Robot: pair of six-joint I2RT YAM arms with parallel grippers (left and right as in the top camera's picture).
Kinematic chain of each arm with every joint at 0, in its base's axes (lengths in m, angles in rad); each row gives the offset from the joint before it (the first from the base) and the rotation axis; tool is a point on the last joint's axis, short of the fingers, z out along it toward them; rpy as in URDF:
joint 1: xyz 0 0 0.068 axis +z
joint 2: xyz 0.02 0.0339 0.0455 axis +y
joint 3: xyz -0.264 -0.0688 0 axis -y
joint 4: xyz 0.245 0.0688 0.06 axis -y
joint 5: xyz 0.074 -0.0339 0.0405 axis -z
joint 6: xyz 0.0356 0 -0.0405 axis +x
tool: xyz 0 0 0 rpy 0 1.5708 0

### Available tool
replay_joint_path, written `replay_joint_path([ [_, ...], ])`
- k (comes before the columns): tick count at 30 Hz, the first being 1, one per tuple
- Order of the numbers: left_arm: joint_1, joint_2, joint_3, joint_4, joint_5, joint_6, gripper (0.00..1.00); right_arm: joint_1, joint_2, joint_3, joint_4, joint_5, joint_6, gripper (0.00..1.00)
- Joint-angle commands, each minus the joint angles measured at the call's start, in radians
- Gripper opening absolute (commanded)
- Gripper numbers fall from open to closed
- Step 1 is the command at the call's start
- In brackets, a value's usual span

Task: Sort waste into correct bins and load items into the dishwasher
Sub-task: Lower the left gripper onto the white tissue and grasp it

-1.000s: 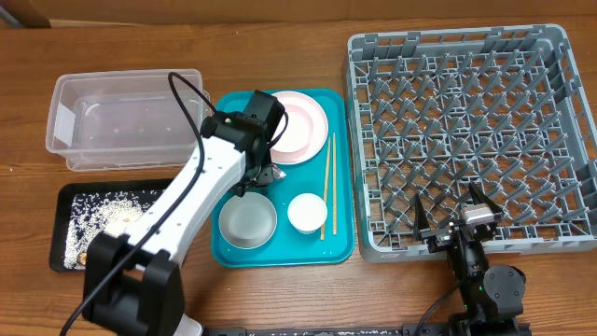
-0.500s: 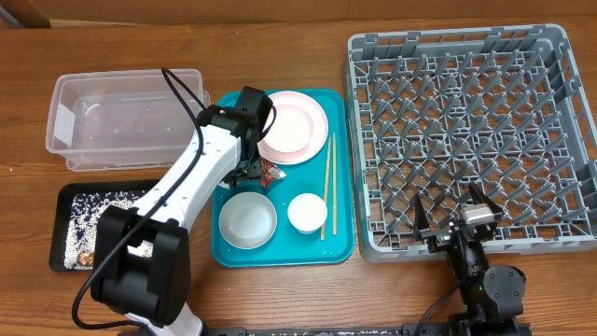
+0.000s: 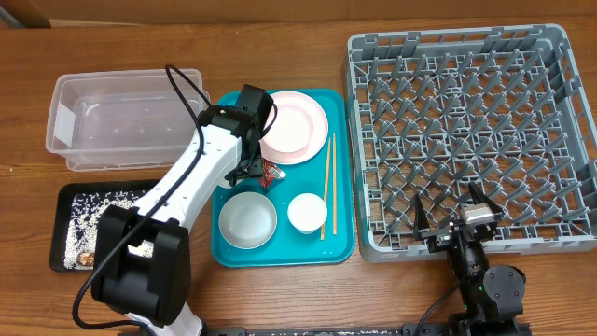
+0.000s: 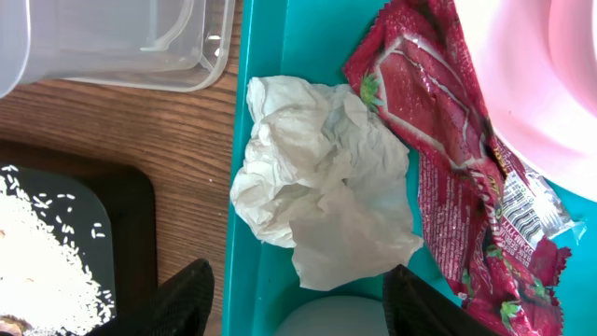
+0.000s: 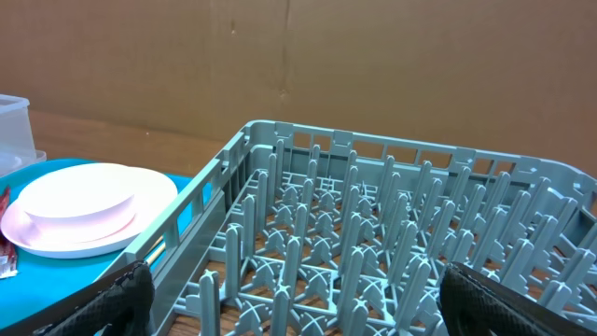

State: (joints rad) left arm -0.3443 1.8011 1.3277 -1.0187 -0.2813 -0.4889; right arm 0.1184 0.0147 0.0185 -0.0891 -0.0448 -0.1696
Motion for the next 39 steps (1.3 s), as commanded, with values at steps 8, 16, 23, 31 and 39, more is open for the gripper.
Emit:
replay_joint_path([
  [8,0.006,0.018,0.008,0.003,-0.026,0.060,0.64,0.006,-0.012,-0.011,0.008,0.002,-0.003,1.00],
  [16,0.006,0.019,-0.029,0.039,-0.025,0.120,0.74,0.006,-0.012,-0.011,0.008,0.002,-0.003,1.00],
  [23,0.014,0.019,-0.056,0.056,-0.026,0.120,0.77,0.006,-0.012,-0.011,0.008,0.002,-0.003,1.00],
  [31,0.027,0.019,-0.075,0.067,-0.026,0.120,0.73,0.006,-0.012,-0.011,0.008,0.002,-0.003,1.00],
  [39,0.032,0.019,-0.117,0.124,-0.026,0.120,0.72,0.006,-0.012,-0.011,0.008,0.002,-0.003,1.00],
])
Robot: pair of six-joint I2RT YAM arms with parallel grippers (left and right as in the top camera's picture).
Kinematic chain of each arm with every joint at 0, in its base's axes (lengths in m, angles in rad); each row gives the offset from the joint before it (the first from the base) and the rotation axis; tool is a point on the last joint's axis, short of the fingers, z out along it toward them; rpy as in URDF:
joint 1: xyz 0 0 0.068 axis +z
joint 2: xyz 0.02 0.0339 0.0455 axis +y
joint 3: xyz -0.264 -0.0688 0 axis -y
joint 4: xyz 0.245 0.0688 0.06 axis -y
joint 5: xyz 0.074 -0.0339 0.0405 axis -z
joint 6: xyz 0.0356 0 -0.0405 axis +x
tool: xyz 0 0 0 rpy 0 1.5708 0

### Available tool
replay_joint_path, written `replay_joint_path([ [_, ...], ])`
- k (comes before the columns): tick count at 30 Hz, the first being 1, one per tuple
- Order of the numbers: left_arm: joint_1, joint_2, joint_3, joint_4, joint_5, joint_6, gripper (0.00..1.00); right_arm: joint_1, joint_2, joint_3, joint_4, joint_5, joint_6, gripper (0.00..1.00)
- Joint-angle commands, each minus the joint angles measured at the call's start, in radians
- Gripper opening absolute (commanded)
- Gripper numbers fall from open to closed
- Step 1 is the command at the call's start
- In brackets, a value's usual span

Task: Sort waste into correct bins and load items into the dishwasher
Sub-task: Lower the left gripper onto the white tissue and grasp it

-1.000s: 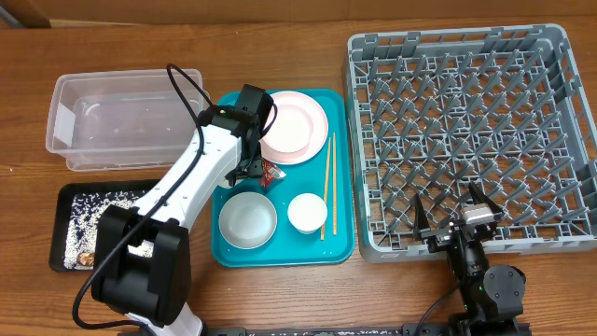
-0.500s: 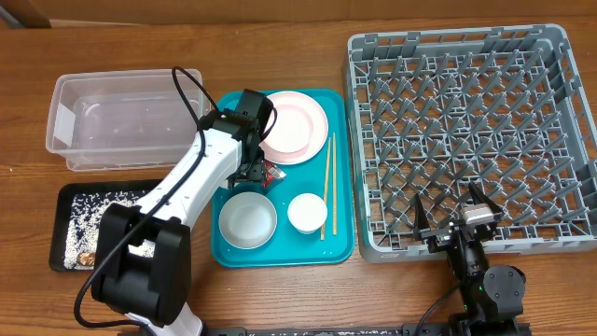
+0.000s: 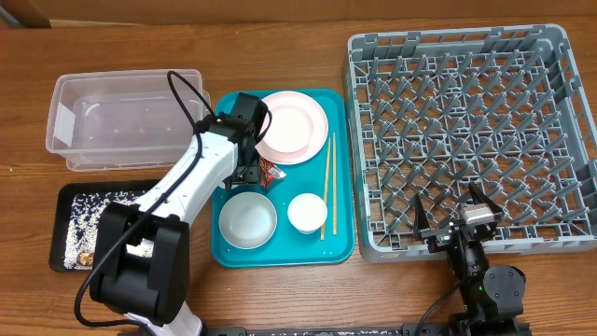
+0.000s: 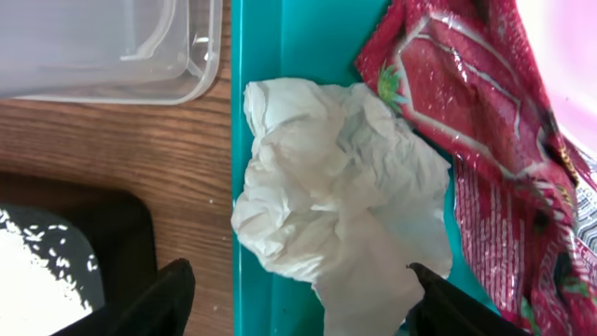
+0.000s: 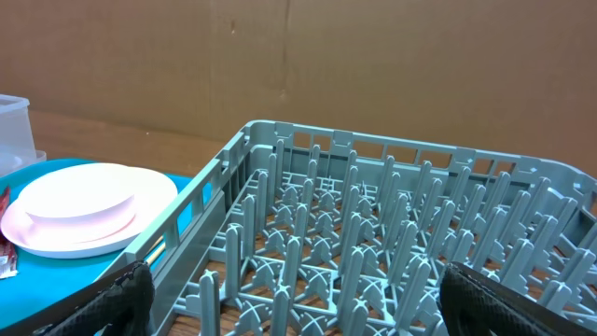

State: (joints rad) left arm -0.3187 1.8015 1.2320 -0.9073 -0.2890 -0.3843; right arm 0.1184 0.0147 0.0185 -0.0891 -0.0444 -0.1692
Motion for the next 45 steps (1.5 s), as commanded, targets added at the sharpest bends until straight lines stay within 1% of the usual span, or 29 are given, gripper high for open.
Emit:
replay_joint_path([
  [1,0.006,0.018,-0.024,0.020,-0.018,0.015,0.72,0.006,-0.012,-0.011,0.008,0.002,-0.003,1.00],
  [12,0.006,0.025,-0.030,0.060,-0.016,0.015,0.67,0.006,-0.012,-0.011,0.008,0.002,-0.003,1.00],
  [19,0.006,0.029,-0.071,0.103,-0.010,0.023,0.66,0.006,-0.012,-0.011,0.008,0.002,-0.003,1.00],
  [22,0.006,0.029,-0.085,0.113,-0.010,0.023,0.64,0.006,-0.012,-0.011,0.008,0.002,-0.003,1.00],
  [36,0.006,0.029,-0.120,0.149,-0.006,0.023,0.64,0.006,-0.012,-0.011,0.008,0.002,-0.003,1.00],
  [37,0.006,0.029,-0.120,0.149,-0.005,0.023,0.60,0.006,-0.012,-0.011,0.008,0.002,-0.003,1.00],
  [39,0.006,0.029,-0.120,0.149,-0.005,0.023,0.43,0.006,-0.012,-0.011,0.008,0.002,-0.003,1.00],
  [45,0.006,0.029,-0.120,0.149,0.002,0.022,0.13,0.006,-0.012,-0.011,0.008,0.002,-0.003,1.00],
])
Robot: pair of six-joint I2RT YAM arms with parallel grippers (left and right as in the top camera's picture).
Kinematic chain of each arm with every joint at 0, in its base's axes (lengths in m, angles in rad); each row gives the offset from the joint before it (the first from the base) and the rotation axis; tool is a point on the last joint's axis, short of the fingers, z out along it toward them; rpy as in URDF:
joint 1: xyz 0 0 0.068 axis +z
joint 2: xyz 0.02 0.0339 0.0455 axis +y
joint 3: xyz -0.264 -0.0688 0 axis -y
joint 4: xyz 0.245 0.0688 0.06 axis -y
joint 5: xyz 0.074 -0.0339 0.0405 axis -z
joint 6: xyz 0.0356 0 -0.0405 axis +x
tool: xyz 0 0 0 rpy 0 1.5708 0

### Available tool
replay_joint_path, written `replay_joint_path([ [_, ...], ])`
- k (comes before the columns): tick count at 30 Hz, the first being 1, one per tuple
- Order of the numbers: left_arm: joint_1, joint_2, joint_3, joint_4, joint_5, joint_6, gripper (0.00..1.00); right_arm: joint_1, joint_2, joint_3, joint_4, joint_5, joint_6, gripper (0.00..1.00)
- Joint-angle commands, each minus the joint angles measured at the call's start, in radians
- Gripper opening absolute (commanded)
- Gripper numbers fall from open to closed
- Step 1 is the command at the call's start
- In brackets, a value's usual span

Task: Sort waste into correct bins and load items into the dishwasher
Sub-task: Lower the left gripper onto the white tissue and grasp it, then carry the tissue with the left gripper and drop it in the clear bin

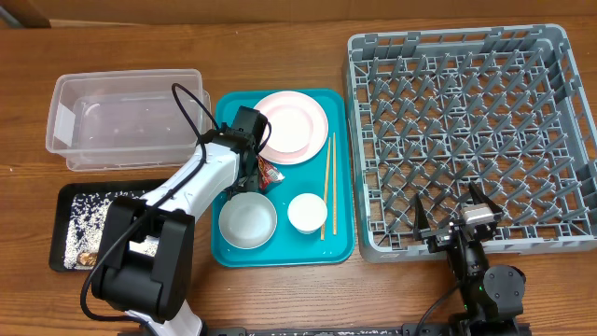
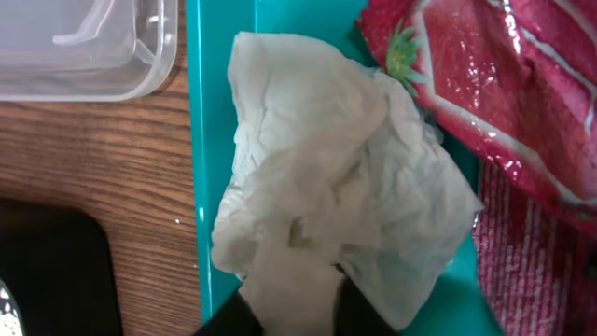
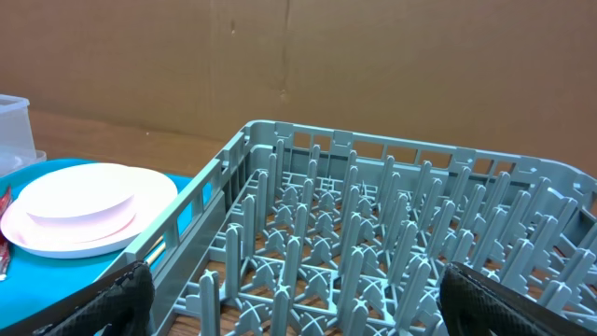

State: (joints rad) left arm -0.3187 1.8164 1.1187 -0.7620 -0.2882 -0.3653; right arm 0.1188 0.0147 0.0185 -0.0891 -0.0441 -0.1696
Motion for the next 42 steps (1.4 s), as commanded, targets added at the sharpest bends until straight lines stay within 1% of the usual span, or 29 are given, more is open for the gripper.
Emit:
replay_joint_path([
  [1,0.006,0.014,-0.006,0.003,0.001,0.003,0.08,0.005,-0.012,-0.011,0.008,0.002,-0.003,1.00],
  [2,0.006,0.014,-0.006,0.003,0.001,0.003,0.04,0.005,-0.012,-0.011,0.008,0.002,-0.003,1.00],
  [8,0.006,0.014,-0.001,-0.003,0.000,0.003,0.04,0.005,-0.012,-0.011,0.008,0.002,-0.003,1.00],
  [12,0.006,0.014,0.040,-0.056,0.000,0.003,0.04,0.005,-0.012,-0.011,0.008,0.002,-0.003,1.00],
  [19,0.004,0.013,0.191,-0.215,-0.003,0.003,0.04,0.005,-0.012,-0.011,0.008,0.002,-0.003,1.00],
  [23,0.004,0.008,0.265,-0.272,-0.016,0.003,0.04,0.005,-0.012,-0.011,0.008,0.002,-0.003,1.00],
  [31,0.019,-0.001,0.486,-0.378,-0.062,-0.009,0.04,0.005,-0.012,-0.011,0.008,0.002,-0.003,1.00],
  [33,0.048,-0.001,0.567,-0.391,-0.063,-0.009,0.04,0.005,-0.012,-0.011,0.008,0.002,-0.003,1.00],
  [35,0.077,-0.001,0.607,-0.391,-0.063,-0.015,0.04,0.005,-0.012,-0.011,0.008,0.002,-0.003,1.00],
  [37,0.113,-0.001,0.621,-0.380,-0.063,-0.016,0.04,0.005,-0.012,-0.011,0.008,0.002,-0.003,1.00],
  [42,0.266,0.001,0.612,-0.378,-0.051,-0.048,0.04,0.005,-0.012,-0.011,0.008,0.002,-0.003,1.00],
])
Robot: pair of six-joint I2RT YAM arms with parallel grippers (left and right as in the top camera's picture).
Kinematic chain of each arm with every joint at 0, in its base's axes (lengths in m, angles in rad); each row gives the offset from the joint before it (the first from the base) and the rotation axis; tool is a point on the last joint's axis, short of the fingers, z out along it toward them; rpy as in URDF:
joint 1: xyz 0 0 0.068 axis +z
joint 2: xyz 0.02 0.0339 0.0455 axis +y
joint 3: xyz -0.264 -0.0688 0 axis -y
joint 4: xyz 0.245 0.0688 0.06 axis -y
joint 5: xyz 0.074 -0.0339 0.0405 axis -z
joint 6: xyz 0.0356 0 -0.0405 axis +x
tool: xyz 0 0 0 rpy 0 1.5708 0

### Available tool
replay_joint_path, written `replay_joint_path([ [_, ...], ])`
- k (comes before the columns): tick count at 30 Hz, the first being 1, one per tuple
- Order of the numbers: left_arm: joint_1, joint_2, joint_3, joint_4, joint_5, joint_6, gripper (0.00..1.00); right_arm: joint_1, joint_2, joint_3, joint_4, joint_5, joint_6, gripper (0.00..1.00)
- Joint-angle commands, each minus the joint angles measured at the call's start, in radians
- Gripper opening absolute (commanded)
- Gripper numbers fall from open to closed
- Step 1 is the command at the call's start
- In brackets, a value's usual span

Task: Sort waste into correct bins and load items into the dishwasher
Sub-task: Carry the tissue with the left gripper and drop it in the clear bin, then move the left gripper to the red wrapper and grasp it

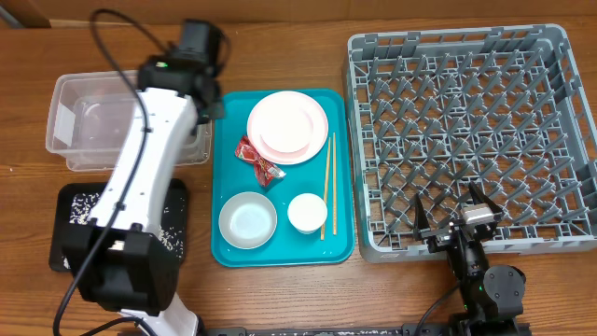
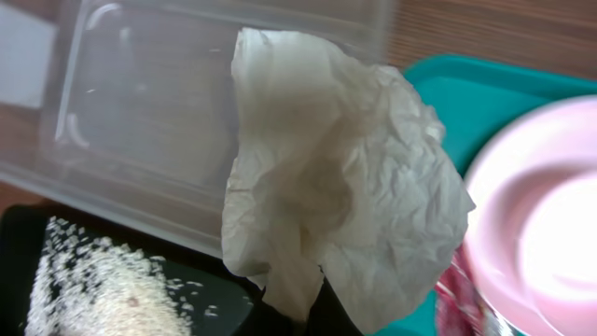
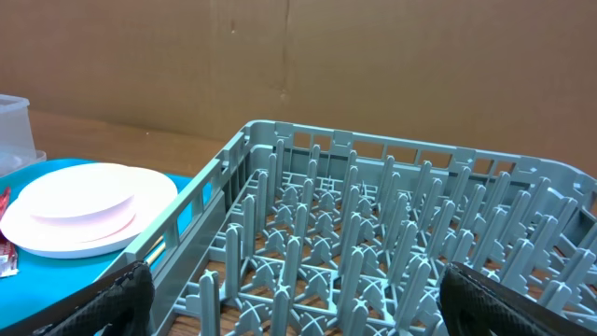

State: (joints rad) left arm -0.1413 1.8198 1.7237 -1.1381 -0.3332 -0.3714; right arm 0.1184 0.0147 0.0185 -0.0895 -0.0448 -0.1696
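Observation:
My left gripper point(image 2: 303, 313) is shut on a crumpled white napkin point(image 2: 336, 177), held in the air over the right end of the clear plastic bin point(image 2: 187, 112). In the overhead view the left gripper point(image 1: 207, 98) sits between that bin point(image 1: 93, 121) and the teal tray point(image 1: 229, 182); the napkin is hidden under it. A red wrapper point(image 1: 257, 159) lies on the tray beside the pink plate point(image 1: 287, 126). My right gripper point(image 3: 298, 299) stands open at the front edge of the grey dish rack point(image 3: 373, 224), holding nothing.
A black tray of rice point(image 1: 79, 219) lies in front of the clear bin. The teal tray also carries a pale bowl point(image 1: 247, 219), a small white cup point(image 1: 307, 212) and chopsticks point(image 1: 327, 182). The rack point(image 1: 466, 131) fills the right side.
My left gripper, then shut on the napkin down on the teal tray, now holds it lifted up and back left over the clear bin's right end. The right arm has not moved.
My left gripper hung open above the napkin on the tray's left side, then lower around it, then shut on it. Now the napkin is off the tray and over the clear bin, leaving the red wrapper uncovered on the tray.

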Motion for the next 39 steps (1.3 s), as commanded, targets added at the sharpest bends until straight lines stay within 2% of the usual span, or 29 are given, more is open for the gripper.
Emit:
replay_joint_path([
  [1,0.116,-0.002,0.003,-0.001,-0.004,-0.056,0.04,0.006,-0.012,-0.011,0.008,0.002,-0.003,1.00],
  [9,0.319,0.000,-0.066,0.096,0.109,-0.071,0.06,0.006,-0.012,-0.011,0.008,0.002,-0.003,1.00],
  [16,0.415,0.000,-0.160,0.222,0.124,-0.070,0.10,0.006,-0.012,-0.011,0.008,0.002,-0.003,1.00],
  [18,0.426,0.000,-0.168,0.243,0.123,-0.069,0.33,0.006,-0.012,-0.011,0.008,0.002,-0.003,1.00],
  [20,0.429,0.000,-0.168,0.259,0.121,-0.069,0.69,0.006,-0.012,-0.011,0.008,0.002,-0.003,1.00],
  [21,0.429,0.000,-0.168,0.270,0.121,-0.069,0.82,0.006,-0.012,-0.011,0.008,0.002,-0.003,1.00],
  [23,0.429,0.000,-0.167,0.291,0.121,-0.069,0.91,0.006,-0.012,-0.011,0.008,0.002,-0.003,1.00],
  [25,0.429,-0.001,-0.160,0.301,0.125,-0.069,0.92,0.006,-0.012,-0.011,0.008,0.002,-0.003,1.00],
  [29,0.406,-0.009,-0.120,0.266,0.192,-0.068,0.84,0.006,-0.012,-0.011,0.008,0.002,-0.003,1.00],
  [30,0.390,-0.017,-0.106,0.251,0.229,-0.061,0.81,0.006,-0.012,-0.011,0.008,0.002,-0.003,1.00],
  [31,0.375,-0.024,-0.099,0.242,0.258,-0.051,0.74,0.006,-0.012,-0.011,0.008,0.002,-0.003,1.00],
  [34,0.313,-0.061,-0.092,0.219,0.349,-0.019,0.66,0.006,-0.012,-0.011,0.008,0.002,-0.003,1.00],
  [39,0.156,-0.098,-0.092,0.153,0.369,-0.018,0.66,0.006,-0.012,-0.011,0.008,0.002,-0.003,1.00],
])
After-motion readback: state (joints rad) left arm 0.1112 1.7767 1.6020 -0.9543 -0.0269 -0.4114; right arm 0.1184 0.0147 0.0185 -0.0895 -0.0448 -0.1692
